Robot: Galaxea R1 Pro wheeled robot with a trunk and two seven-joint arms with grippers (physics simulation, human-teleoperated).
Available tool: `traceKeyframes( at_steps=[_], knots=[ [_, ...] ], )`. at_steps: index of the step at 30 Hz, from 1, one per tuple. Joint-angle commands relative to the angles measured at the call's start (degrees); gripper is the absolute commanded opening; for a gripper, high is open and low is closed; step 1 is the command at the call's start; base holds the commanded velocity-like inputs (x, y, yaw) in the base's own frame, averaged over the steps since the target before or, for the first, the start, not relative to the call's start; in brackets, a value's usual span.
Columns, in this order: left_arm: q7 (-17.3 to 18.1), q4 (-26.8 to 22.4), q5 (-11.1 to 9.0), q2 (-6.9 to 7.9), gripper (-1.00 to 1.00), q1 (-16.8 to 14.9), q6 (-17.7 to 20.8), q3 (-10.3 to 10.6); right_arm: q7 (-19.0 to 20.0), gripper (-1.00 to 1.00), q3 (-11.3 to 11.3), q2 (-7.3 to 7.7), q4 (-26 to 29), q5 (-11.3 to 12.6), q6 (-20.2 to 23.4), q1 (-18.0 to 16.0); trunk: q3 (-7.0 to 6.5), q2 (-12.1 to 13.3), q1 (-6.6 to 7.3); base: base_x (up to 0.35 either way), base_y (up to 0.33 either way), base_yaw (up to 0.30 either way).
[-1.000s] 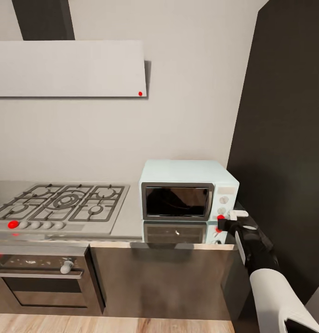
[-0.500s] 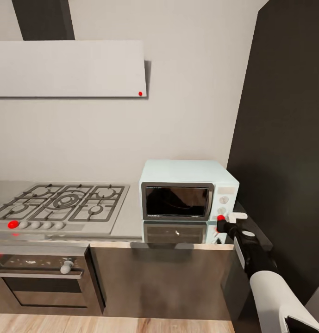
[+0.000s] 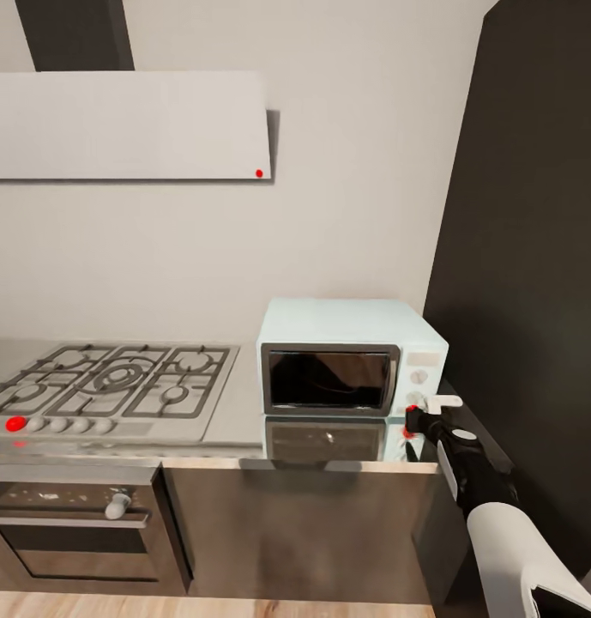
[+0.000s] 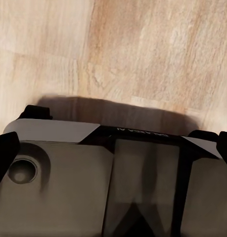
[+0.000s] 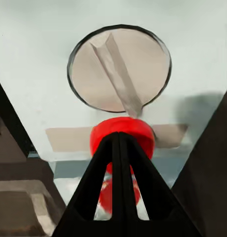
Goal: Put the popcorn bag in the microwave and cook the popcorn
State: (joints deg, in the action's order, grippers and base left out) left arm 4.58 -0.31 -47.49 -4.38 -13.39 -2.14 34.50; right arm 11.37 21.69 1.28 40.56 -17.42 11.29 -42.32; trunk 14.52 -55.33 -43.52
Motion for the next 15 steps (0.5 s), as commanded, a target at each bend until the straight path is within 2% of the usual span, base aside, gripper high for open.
traceKeyframes(
  at_steps=[1, 5, 15],
  knots=[
    [0.26, 0.13, -0.58, -0.02, 1.00, -0.06, -0.21, 0.48, 0.52, -1.00, 0.28, -0.05, 0.09, -0.60, 0.23, -0.05, 0.08, -0.04, -0.04, 0.295, 0.000, 0.000],
    [0.26, 0.13, -0.59, -0.01, 1.00, -0.06, -0.23, 0.48, 0.66, -1.00, 0.28, -0.05, 0.07, -0.60, 0.23, -0.05, 0.08, -0.04, -0.04, 0.136, 0.000, 0.000],
    [0.26, 0.13, -0.59, -0.01, 1.00, -0.06, -0.23, 0.48, 0.43, -1.00, 0.31, 0.08, -0.60, -0.64, 0.26, -0.05, 0.08, -0.04, -0.04, 0.003, 0.000, 0.000]
  ],
)
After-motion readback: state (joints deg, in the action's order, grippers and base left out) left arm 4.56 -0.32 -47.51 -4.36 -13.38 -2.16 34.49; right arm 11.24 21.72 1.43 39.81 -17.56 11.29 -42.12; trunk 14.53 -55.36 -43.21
